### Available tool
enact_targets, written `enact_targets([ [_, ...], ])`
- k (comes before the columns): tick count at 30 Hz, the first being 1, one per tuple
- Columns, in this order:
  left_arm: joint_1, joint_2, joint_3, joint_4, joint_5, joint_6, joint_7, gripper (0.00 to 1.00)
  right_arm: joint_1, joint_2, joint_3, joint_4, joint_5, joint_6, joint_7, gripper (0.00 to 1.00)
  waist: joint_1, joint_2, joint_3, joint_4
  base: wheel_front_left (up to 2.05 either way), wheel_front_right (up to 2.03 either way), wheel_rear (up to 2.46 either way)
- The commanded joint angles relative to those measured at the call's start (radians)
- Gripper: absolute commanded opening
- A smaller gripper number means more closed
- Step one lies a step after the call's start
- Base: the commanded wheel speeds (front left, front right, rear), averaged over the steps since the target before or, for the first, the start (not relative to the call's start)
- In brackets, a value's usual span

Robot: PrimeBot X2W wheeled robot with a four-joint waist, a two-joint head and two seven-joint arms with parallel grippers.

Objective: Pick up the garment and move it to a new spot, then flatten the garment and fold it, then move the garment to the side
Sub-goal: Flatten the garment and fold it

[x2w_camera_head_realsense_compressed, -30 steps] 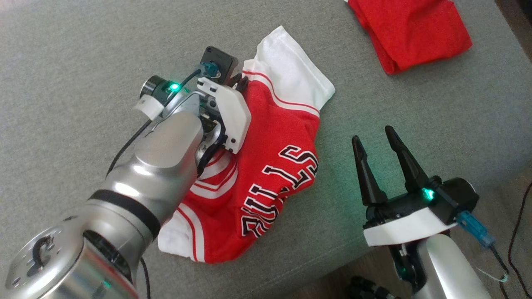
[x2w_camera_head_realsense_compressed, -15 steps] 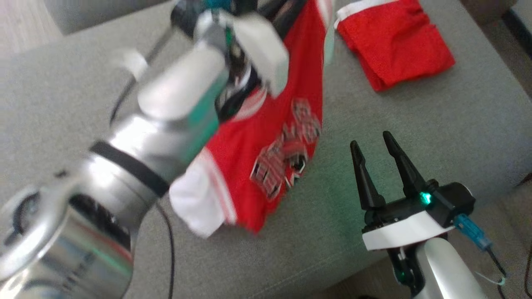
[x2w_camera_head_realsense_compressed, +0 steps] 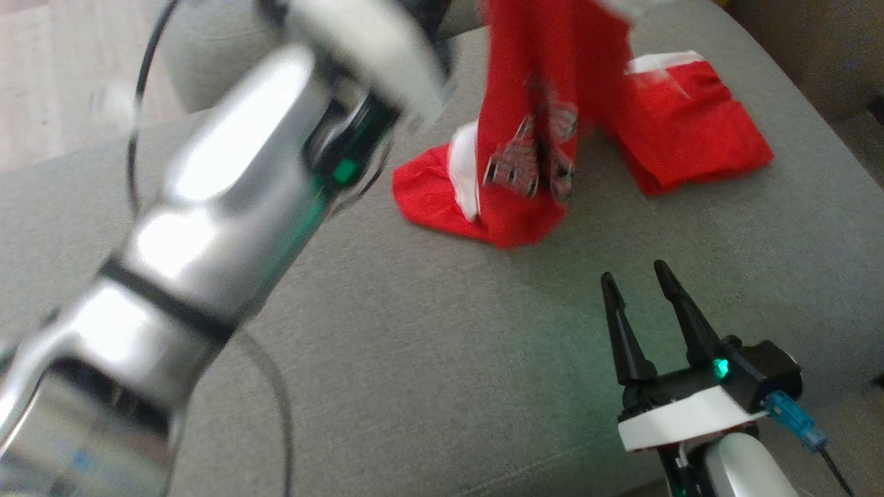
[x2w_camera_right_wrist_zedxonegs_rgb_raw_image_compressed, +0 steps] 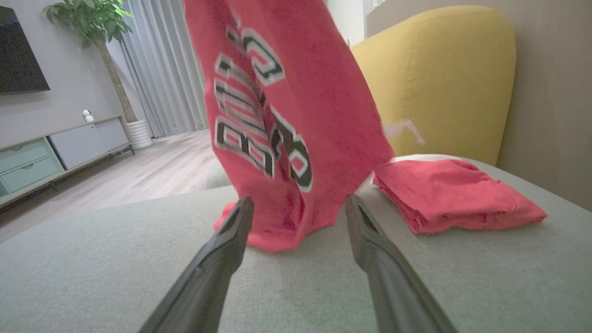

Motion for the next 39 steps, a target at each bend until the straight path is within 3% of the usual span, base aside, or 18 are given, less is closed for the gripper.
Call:
enact_targets([
  [1, 0.070, 0.092, 0.035, -0.045, 0.000, 0.017, -0.011, 0.00, -0.005, 0.004, 0.011, -0.038, -0.006, 0.002, -0.004, 1.00, 0.0000, 0.0000, -0.018, 0.030, 0.00, 0.00, 0.00],
  [6, 0.408, 0.241, 0.158, -0.205, 0.001, 0.114, -0.012, 0.00, 0.013, 0.001, -0.004, -0.048, -0.010, 0.002, -0.004, 1.00, 0.0000, 0.0000, -0.018, 0.064, 0.00, 0.00, 0.00],
  [10, 0.695, 0.314, 0.325, -0.330, 0.033, 0.182, -0.012, 0.00, 0.029, -0.002, -0.020, -0.052, -0.012, 0.002, -0.004, 1.00, 0.0000, 0.0000, -0.010, 0.100, 0.00, 0.00, 0.00],
  [15, 0.961, 0.315, 0.460, -0.408, 0.095, 0.191, -0.012, 0.00, 0.042, -0.010, -0.033, -0.054, -0.016, 0.002, -0.004, 1.00, 0.0000, 0.0000, -0.003, 0.147, 0.00, 0.00, 0.00],
  [19, 1.074, 0.296, 0.429, -0.398, 0.100, 0.178, 0.009, 0.00, 0.038, -0.014, -0.027, -0.052, -0.018, 0.002, -0.004, 1.00, 0.0000, 0.0000, -0.001, 0.170, 0.00, 0.00, 0.00],
  [20, 1.087, 0.295, 0.406, -0.390, 0.098, 0.175, 0.037, 0.24, 0.036, -0.014, -0.026, -0.053, -0.018, 0.002, -0.004, 1.00, 0.0000, 0.0000, 0.000, 0.174, 0.00, 0.00, 0.00],
  [21, 1.096, 0.297, 0.386, -0.386, 0.100, 0.175, 0.065, 0.56, 0.034, -0.016, -0.025, -0.053, -0.018, 0.002, -0.004, 1.00, 0.0000, 0.0000, 0.002, 0.178, 0.00, 0.00, 0.00],
  [22, 1.104, 0.298, 0.368, -0.382, 0.099, 0.178, 0.093, 1.00, 0.033, -0.017, -0.022, -0.053, -0.018, 0.002, -0.004, 1.00, 0.0000, 0.0000, 0.002, 0.180, 0.00, 0.00, 0.00],
  [25, 1.104, 0.312, 0.316, -0.376, 0.122, 0.182, 0.163, 1.00, 0.030, -0.023, -0.017, -0.054, -0.017, 0.002, -0.004, 1.00, 0.0000, 0.0000, 0.008, 0.184, 0.00, 0.00, 0.00],
  [27, 1.098, 0.311, 0.321, -0.382, 0.128, 0.193, 0.155, 1.00, 0.029, -0.024, -0.017, -0.055, -0.016, 0.002, -0.004, 1.00, 0.0000, 0.0000, 0.010, 0.185, 0.00, 0.00, 0.00],
  [31, 1.052, 0.315, 0.390, -0.419, 0.176, 0.275, 0.058, 1.00, 0.029, -0.032, -0.018, -0.056, -0.017, 0.002, -0.004, 1.00, 0.0000, 0.0000, 0.020, 0.183, 0.00, 0.00, 0.00],
  [35, 0.982, 0.332, 0.401, -0.416, 0.259, 0.362, 0.051, 1.00, 0.027, -0.038, -0.014, -0.055, -0.017, 0.002, -0.004, 1.00, 0.0000, 0.0000, 0.031, 0.176, 0.00, 0.00, 0.00],
  [39, 0.890, 0.321, 0.345, -0.319, 0.328, 0.380, 0.098, 1.00, 0.015, -0.042, -0.007, -0.056, -0.015, 0.002, -0.004, 1.00, 0.0000, 0.0000, 0.051, 0.165, 0.00, 0.00, 0.00],
])
